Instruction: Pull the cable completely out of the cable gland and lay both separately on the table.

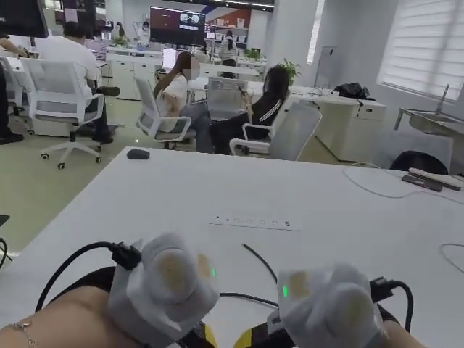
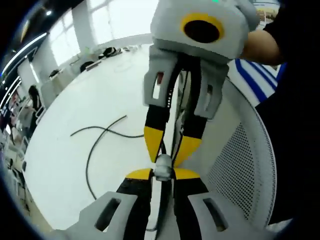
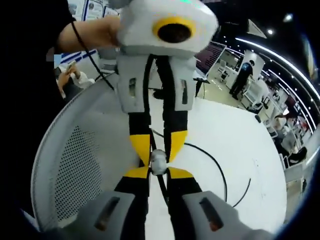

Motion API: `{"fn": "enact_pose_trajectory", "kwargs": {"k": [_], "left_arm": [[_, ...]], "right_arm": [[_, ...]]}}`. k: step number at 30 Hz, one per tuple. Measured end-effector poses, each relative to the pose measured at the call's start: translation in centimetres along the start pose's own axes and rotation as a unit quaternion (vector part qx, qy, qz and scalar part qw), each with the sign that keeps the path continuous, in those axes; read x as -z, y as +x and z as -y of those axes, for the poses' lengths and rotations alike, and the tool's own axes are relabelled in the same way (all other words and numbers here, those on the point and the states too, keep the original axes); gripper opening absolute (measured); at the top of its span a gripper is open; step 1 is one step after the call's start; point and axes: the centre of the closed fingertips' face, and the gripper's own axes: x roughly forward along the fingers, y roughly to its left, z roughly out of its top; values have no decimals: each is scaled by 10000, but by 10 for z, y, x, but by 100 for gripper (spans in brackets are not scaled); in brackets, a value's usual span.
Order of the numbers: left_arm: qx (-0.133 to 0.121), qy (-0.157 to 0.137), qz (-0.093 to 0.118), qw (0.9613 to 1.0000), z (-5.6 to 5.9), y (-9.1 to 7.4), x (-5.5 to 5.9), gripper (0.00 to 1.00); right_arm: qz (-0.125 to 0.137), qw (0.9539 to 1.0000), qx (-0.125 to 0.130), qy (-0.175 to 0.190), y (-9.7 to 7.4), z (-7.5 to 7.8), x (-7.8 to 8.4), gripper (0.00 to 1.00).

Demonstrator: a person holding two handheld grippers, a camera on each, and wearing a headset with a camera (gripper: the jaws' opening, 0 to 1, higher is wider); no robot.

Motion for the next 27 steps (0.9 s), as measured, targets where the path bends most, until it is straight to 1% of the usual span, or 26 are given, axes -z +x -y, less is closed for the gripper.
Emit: {"fn": "enact_pose_trajectory", "kwargs": {"k": [1, 2, 3, 5, 7, 8, 9, 10, 11, 12, 13, 14, 15, 16, 17, 19, 20, 21, 22, 23, 24, 25, 26, 27], "left_arm": [[44, -51, 5, 10000, -3, 0, 1, 16], [162, -238, 46, 9996, -1, 1, 2, 16], [227, -431, 139, 9987, -3, 3, 1, 16], [360, -698, 236, 9966, -3, 3, 1, 16], [372, -811, 307, 9955, -7, 3, 1, 16], [340, -798, 332, 9957, -9, 2, 1, 16], [307, -790, 367, 9957, -9, 1, -1, 16], [291, -715, 356, 9964, -8, 1, -2, 16], [243, -552, 322, 9977, -6, 1, -2, 16], [87, -227, 263, 9994, -6, 2, -2, 16], [-11, -66, 163, 9998, -5, 3, -1, 16], [-97, 220, 57, 9997, -2, 3, -1, 16], [-156, 416, 64, 9990, 1, 4, -3, 16], [-232, 650, 80, 9976, 2, 4, -6, 16], [-288, 684, 46, 9972, 4, 4, -7, 16], [-484, 1047, -45, 9933, 5, 4, -8, 16], [-617, 1253, -81, 9902, 4, 3, -10, 16], [-708, 1414, -95, 9874, 3, 2, -11, 16], [-802, 1606, -102, 9837, 2, 1, -14, 16], [-841, 1715, -103, 9815, 3, 1, -15, 16], [-897, 1801, -133, 9794, 3, 0, -16, 16], [-958, 1902, -123, 9770, 2, 0, -19, 16], [-967, 1964, -134, 9756, 3, 0, -20, 16], [-1037, 2201, -214, 9697, 2, 0, -19, 16]], "right_arm": [[-45, 9996, 196, -184, 1, 2, 0, 10], [-84, 9992, 268, -295, 1, 2, 0, 10], [-174, 9974, 452, -525, 1, 4, 2, 10], [-287, 9944, 624, -801, 2, 4, 3, 10], [-358, 9907, 916, -940, 2, 7, 3, 11], [-373, 9893, 1018, -979, 2, 9, 2, 11], [-357, 9899, 1032, -903, 2, 10, 2, 11], [-319, 9924, 901, -781, 1, 9, 2, 12], [-293, 9956, 705, -549, 1, 6, 3, 12], [-242, 9976, 565, -326, 0, 6, 3, 13], [-130, 9990, 432, 60, -2, 7, 2, 14], [-25, 9990, 345, 276, -4, 7, 0, 16], [-38, 9991, 163, 390, -6, 5, 3, 18], [-28, 9991, 61, 430, -8, 5, 5, 19], [-63, 9989, 7, 459, -10, 7, 8, 19], [-60, 9985, -115, 533, -11, 9, 10, 18], [-49, 9980, -191, 599, -12, 8, 10, 18], [-26, 9973, -339, 647, -12, 5, 10, 16], [-23, 9959, -456, 780, -11, 2, 9, 15], [-16, 9961, -420, 777, -10, 5, 9, 14], [-28, 9960, -430, 780, -9, 5, 10, 15], [-29, 9956, -492, 792, -8, 3, 10, 17], [-50, 9954, -510, 804, -7, 3, 11, 17], [-50, 9954, -513, 807, -7, 3, 11, 17]]}}
